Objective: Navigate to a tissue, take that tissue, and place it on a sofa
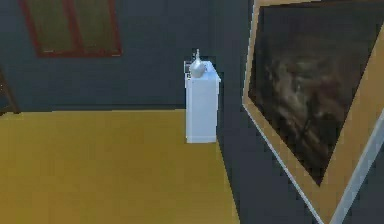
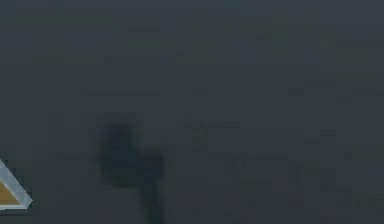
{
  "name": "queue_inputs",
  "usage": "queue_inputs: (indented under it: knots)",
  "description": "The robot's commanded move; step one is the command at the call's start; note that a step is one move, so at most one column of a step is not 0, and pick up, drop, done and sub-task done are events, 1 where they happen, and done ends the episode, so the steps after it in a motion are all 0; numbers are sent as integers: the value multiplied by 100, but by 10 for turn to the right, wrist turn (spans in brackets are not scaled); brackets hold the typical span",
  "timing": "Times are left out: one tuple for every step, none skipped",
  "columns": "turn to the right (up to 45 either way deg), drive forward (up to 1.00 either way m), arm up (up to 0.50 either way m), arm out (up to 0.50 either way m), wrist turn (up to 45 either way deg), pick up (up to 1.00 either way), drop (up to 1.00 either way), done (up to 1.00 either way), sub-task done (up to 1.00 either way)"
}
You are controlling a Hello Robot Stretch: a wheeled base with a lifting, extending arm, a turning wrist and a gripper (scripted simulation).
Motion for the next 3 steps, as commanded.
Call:
queue_inputs:
  knots:
    - [0, 100, 0, 0, 0, 0, 0, 0, 0]
    - [0, 80, 0, 0, 0, 0, 0, 0, 0]
    - [-450, 0, 0, 0, 0, 0, 0, 0, 0]
